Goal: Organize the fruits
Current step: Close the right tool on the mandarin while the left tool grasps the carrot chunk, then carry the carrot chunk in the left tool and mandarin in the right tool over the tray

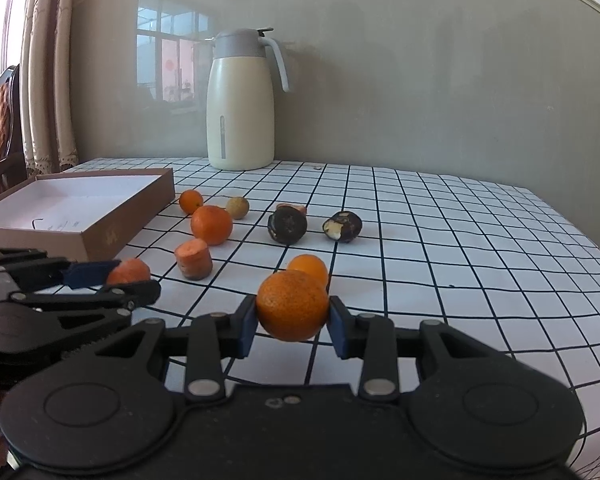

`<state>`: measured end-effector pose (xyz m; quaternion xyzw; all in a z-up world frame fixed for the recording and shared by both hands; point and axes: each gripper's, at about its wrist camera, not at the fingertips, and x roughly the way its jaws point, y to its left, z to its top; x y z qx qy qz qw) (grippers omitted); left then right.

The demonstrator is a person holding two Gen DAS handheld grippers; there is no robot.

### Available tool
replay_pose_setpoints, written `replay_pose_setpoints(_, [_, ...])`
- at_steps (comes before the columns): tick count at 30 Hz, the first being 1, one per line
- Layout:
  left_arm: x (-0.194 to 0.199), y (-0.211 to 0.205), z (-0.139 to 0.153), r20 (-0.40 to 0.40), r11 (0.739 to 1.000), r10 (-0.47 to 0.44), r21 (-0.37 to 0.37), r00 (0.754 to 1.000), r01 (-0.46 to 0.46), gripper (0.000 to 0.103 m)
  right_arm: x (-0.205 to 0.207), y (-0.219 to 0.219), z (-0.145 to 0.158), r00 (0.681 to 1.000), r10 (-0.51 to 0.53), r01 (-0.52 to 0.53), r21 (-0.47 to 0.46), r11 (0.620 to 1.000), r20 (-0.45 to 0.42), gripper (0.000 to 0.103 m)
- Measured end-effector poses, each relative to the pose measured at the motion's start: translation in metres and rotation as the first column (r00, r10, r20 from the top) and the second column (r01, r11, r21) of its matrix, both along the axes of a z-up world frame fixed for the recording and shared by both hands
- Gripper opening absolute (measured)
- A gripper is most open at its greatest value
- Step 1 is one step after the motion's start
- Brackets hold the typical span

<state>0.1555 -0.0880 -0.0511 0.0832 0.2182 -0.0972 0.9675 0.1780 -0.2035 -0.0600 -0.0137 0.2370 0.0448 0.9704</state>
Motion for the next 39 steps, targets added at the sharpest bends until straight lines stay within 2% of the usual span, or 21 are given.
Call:
replay_pose_setpoints(9, [-0.016,0.018,0.023,0.047,1.0,0.013,-0.023,0.999,-0.012,0.033,-0.006,0.013,0.011,0.999,0.036,-0.036,0.002,0.999,0.029,0.028])
replay_pose_setpoints(20, [-0.034,0.064,0.047,0.105,0.994,0.104,-0.054,0.989,-0.099,0.033,-0.014,0.055,0.034,0.987,0.138,-0.137,-0.019,0.99,0.084,0.028])
replay_pose_setpoints(32, [-0.05,0.129,0.068,0.172,0.971,0.24,-0.061,0.955,-0.233,0.033,-0.011,0.114,0.062,0.945,0.293,-0.292,-0.035,0.956,0.147,0.028])
replay_pose_setpoints(39, [-0.047,0.161,0.07,0.178,0.953,0.303,-0.053,0.936,-0.299,0.033,-0.001,0.143,0.068,0.921,0.352,-0.348,-0.053,0.936,0.165,0.028])
